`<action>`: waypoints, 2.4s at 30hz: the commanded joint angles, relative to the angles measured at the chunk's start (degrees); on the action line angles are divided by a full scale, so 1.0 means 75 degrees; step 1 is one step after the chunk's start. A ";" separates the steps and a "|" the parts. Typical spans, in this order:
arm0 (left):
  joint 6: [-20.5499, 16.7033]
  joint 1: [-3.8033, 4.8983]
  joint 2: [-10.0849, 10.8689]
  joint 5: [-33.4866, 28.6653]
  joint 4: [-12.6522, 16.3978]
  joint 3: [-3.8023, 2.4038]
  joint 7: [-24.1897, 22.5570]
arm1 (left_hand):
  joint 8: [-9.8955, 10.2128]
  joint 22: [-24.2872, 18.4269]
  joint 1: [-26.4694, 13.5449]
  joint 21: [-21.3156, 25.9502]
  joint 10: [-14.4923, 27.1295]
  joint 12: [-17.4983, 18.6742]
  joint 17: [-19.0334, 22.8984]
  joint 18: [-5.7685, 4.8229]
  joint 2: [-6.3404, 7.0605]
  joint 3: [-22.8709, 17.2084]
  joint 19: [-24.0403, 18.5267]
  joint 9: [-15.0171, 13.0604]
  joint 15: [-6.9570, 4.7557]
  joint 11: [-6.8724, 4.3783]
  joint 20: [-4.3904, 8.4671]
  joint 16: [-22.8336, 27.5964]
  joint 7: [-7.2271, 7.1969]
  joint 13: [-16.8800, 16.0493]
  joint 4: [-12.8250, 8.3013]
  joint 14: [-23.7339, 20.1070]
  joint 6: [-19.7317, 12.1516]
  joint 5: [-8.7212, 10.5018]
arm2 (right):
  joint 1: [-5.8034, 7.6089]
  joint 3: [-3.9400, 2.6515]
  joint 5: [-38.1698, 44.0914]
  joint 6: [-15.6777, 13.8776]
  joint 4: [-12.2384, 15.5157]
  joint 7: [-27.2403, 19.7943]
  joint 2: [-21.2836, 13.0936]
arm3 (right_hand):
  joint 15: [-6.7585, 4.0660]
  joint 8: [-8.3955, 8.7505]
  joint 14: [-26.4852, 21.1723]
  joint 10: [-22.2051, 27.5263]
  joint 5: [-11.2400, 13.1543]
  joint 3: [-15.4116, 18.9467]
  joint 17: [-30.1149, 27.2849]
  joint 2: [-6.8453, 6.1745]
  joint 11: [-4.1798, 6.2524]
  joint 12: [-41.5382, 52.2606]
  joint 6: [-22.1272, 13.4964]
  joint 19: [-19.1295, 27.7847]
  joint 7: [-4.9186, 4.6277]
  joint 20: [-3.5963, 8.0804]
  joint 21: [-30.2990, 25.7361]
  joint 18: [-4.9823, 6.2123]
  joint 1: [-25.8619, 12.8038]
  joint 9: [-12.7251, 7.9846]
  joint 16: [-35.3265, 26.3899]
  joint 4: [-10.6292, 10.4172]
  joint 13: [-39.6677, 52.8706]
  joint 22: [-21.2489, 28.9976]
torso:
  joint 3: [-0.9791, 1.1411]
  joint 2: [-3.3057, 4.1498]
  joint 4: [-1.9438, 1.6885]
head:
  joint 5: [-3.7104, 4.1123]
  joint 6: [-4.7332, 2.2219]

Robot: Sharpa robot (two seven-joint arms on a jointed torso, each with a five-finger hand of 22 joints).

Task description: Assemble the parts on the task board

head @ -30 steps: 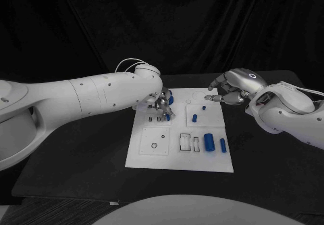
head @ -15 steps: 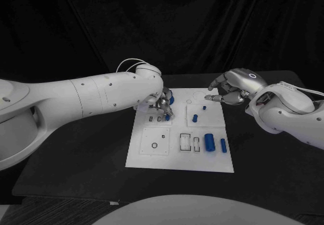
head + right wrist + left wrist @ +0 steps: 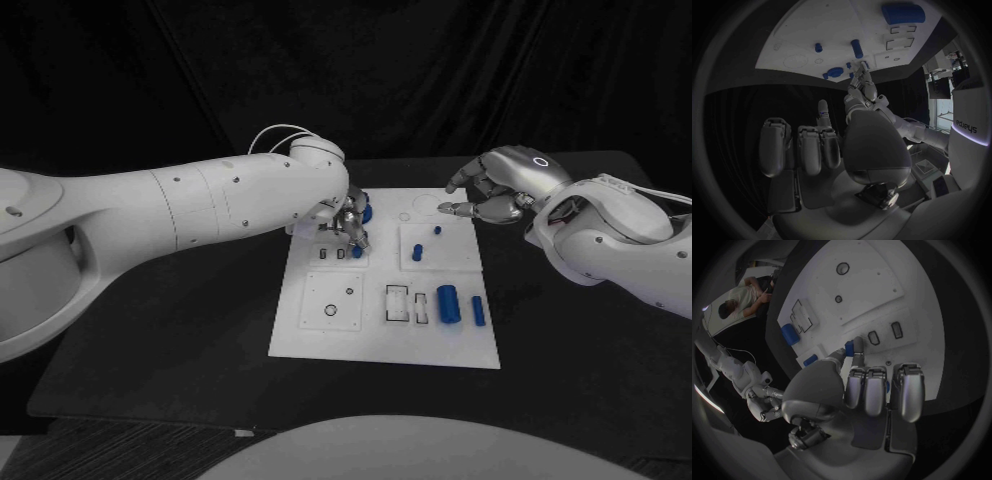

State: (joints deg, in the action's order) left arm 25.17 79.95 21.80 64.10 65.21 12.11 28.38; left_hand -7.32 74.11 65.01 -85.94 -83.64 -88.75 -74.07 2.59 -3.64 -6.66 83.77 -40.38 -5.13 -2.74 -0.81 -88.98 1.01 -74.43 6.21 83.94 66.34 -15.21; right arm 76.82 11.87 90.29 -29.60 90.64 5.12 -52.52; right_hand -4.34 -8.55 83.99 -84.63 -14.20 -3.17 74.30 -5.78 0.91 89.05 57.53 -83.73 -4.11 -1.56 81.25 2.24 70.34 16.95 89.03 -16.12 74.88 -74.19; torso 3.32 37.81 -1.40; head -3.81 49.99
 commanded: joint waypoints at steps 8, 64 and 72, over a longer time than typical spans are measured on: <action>-0.0086 -0.0017 0.0041 0.0012 0.0039 -0.0005 -0.0118 | -0.0054 0.1344 0.0349 0.0153 -0.0848 -0.0167 -0.2124 -0.0095 0.0272 -0.0882 0.0229 -0.0206 -0.0138 -0.0100 0.0058 -0.0136 -0.0060 -0.2076 -0.0647 0.0808 0.0242 -0.0573 | -0.0022 -0.0007 0.0050 -0.0067 -0.0020 0.0111 0.0008 | 0.0031 -0.0059 0.0802 -0.0716 -0.0130 -0.0214 0.2093 0.0183 -0.0052 0.0127 0.0030 -0.0329 -0.0024 -0.0085 0.0098 -0.0026 0.0009 0.0062 0.0129 -0.0024 0.2016 -0.1748 | -0.0002 0.0001 -0.0010 | -0.0016 0.0002; -0.0716 0.0232 0.1335 -0.1145 0.0873 -0.0002 0.1023 | 0.0055 0.1302 -0.0281 0.0240 -0.0848 -0.0167 -0.2124 -0.0077 0.0287 -0.1460 0.0191 -0.0301 -0.0116 -0.0060 0.0040 -0.0136 0.0001 -0.2076 -0.0553 0.0808 0.0144 -0.0558 | -0.0077 -0.0006 0.0050 0.0088 -0.0109 0.0201 0.0058 | 0.0036 -0.0033 0.0798 -0.0716 -0.0151 -0.0243 0.2076 0.0207 -0.0053 0.0127 0.0007 -0.0302 -0.0034 -0.0094 0.0042 -0.0012 0.0112 0.0050 0.0121 0.0006 0.2016 -0.1729 | 0.0038 -0.0046 -0.0016 | -0.0209 0.0002; -0.0804 0.0220 0.1213 -0.1146 0.0781 -0.0002 0.0962 | 0.0060 0.1294 -0.0311 0.0250 -0.0848 -0.0167 -0.2124 -0.0074 0.0268 -0.1488 0.0185 -0.0301 -0.0115 -0.0059 0.0040 -0.0136 0.0002 -0.2076 -0.0537 0.0808 0.0146 -0.0568 | -0.0078 -0.0006 0.0050 0.0085 -0.0102 0.0203 0.0060 | 0.0036 -0.0031 0.0798 -0.0716 -0.0158 -0.0248 0.2078 0.0211 -0.0053 0.0127 0.0006 -0.0302 -0.0035 -0.0095 0.0043 -0.0012 0.0128 0.0049 0.0122 0.0010 0.2016 -0.1729 | 0.0037 -0.0052 0.0002 | -0.0229 0.0002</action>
State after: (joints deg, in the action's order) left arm 19.91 81.57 31.01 55.97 71.19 12.14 36.05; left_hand -7.31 74.11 62.66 -84.84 -83.74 -88.75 -74.07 2.59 -1.66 -11.75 83.77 -40.44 -5.60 -2.63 -0.80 -88.98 1.34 -74.43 3.24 83.47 66.64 -17.53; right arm 76.38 11.86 90.31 -29.13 89.82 5.44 -52.05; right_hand -4.34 -8.54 83.99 -84.63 -14.20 -3.17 74.30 -5.03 0.91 89.05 57.52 -84.33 -4.12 -2.15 81.24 2.24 71.09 16.94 89.03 -16.11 74.88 -74.19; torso 3.58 37.44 -1.42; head -5.60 50.01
